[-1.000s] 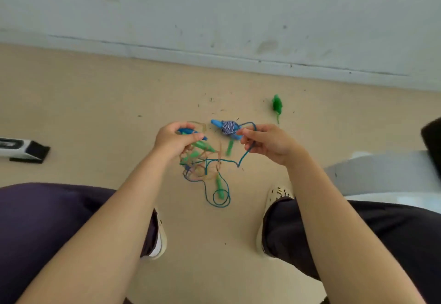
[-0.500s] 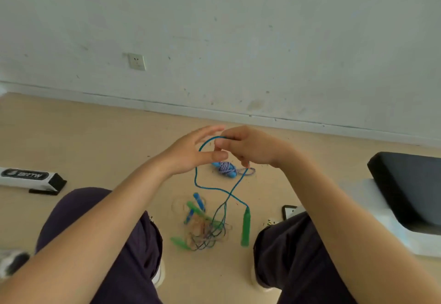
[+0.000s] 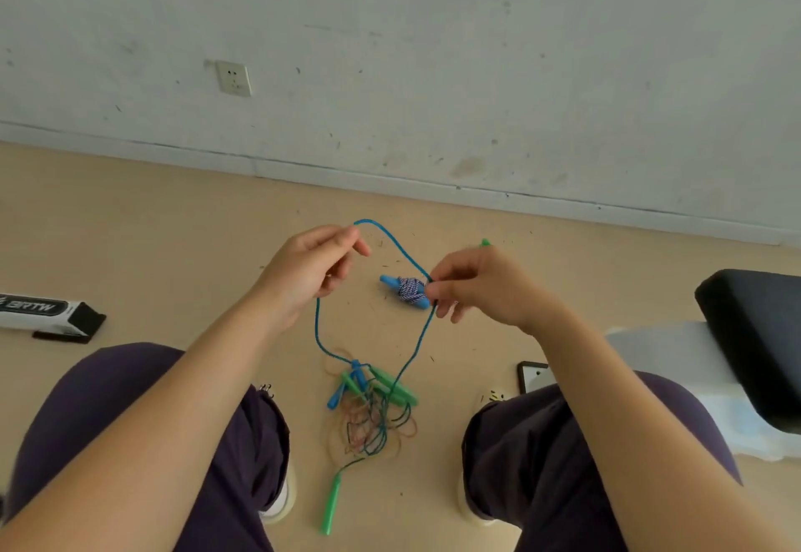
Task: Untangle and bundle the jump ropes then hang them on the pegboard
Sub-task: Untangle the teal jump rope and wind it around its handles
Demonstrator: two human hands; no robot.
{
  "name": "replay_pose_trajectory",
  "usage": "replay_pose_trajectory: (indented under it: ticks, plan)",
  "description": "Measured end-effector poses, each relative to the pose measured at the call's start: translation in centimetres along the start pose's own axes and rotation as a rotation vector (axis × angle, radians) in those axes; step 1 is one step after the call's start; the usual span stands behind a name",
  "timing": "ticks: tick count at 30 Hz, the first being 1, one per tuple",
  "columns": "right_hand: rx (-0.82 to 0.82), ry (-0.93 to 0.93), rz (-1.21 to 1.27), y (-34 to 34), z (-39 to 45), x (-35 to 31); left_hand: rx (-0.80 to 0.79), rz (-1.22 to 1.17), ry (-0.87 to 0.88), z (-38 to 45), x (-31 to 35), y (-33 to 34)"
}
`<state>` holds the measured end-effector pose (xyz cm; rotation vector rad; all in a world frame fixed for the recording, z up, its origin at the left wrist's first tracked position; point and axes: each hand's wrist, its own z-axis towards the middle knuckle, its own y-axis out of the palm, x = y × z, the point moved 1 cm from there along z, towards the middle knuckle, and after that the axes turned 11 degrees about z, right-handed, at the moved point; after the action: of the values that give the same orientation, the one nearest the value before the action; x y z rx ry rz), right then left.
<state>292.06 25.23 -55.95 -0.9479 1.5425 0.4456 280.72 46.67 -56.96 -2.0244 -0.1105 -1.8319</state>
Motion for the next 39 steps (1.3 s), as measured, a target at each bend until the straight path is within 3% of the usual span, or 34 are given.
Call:
replay_pose_trajectory:
  ticks: [6,10,17,19,25,29,32,36,39]
  plan:
    - [0.015,-0.082,0.241,1.9,0.6,-1.1,-0.229,0.101,-0.034,-0.2,-0.6,2.9]
    - [0.134,-0.135,0.271,1.7,1.0,-1.4,-0.418,0.105,-0.039,-0.5,-0.6,3.3]
    - [0.598,-0.194,0.293,-2.0,1.0,-1.0,-0.399,0.291,-0.083,-0.2,-0.5,1.0]
    - [0.649,-0.216,0.265,-2.8,0.6,-0.8,-0.370,0.324,-0.119,-0.3,-0.4,0.5]
    - [0.495,-0.264,0.069,-0.6,0.5,-0.8,-0.292,0.252,-0.128,-0.7,-0.2,1.0]
    - [0.168,-0.301,-0.048,1.7,0.1,-1.1,-0.384,0.206,-0.116,-1.2,0.0,2.3]
    - [-0.057,-0.195,-0.048,3.1,0.1,-0.8,-0.473,0.137,-0.101,-1.5,0.2,2.7]
    - [-0.077,-0.063,-0.126,3.0,0.5,-0.5,-0.506,0.161,-0.102,-1.4,0.0,2.2]
    - [0.055,-0.093,-0.226,2.5,0.8,-0.4,-0.516,0.186,-0.114,-1.1,0.0,1.9]
